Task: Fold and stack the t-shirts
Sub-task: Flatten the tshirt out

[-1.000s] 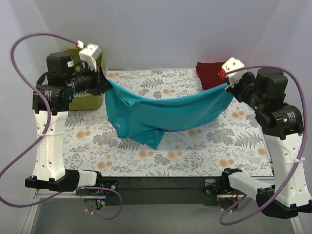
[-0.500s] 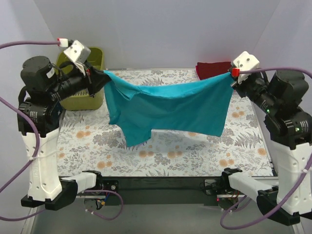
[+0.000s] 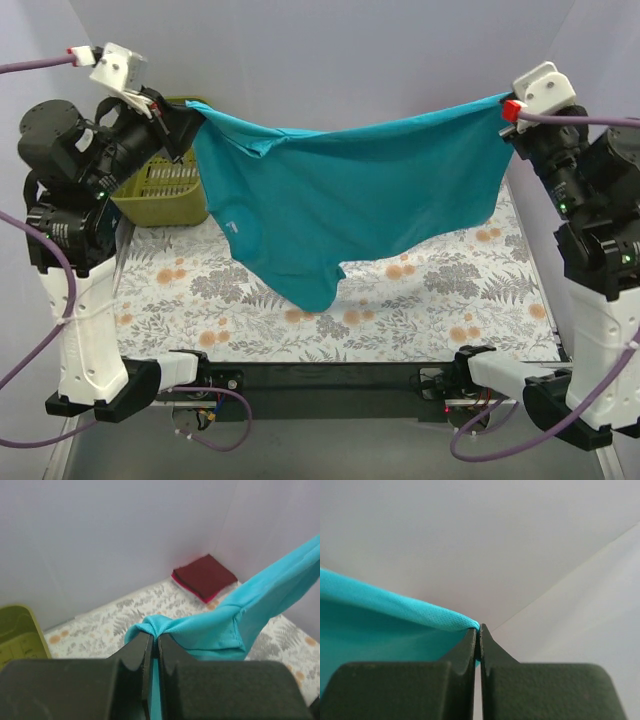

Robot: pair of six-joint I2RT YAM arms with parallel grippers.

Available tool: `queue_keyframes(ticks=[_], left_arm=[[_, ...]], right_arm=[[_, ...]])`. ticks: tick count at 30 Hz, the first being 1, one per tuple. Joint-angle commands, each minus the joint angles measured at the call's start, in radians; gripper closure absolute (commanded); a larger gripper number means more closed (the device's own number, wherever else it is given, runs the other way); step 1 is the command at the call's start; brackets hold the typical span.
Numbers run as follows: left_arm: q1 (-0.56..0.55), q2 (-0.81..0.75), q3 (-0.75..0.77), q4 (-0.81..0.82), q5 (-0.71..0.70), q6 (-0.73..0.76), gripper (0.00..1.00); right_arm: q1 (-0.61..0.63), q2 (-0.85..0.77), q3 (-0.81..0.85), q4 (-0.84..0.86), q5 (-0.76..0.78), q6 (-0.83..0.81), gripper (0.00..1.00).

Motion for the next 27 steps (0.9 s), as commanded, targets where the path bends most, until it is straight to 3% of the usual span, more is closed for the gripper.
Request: queue_keyframes(ticks=[1, 7, 11, 15, 22, 27], left_arm=[[0.002, -0.002, 0.101, 0.060, -0.083, -0.038, 1.00], [0.002, 0.051, 0.049, 0.117, -0.065, -0.042, 1.00], [0.001, 0.139, 0.056, 0.155, -0.043, -0.050, 1.00], [0.002, 0.271, 0.122, 0.230, -0.088, -0.045, 1.00], [0.000, 0.591, 0.389, 0.440, -0.186, -0.012, 1.00], [0.008, 0.702, 0.389, 0.808, -0.304, 0.039, 1.00]], right_arm=[[-0.002, -0.066, -0.017, 0.149, 0.070, -0.023, 0.99], [-0.004, -0.074, -0.229, 0.340, 0.069, -0.079, 0.99], [-0.010, 0.010, -0.284, 0.443, 0.104, -0.086, 0.99], [-0.045, 0.144, -0.202, 0.489, 0.061, -0.038, 0.99], [-0.096, 0.487, 0.212, 0.543, -0.025, 0.013, 0.99], [-0.114, 0.694, 0.398, 0.635, -0.051, -0.007, 0.99]])
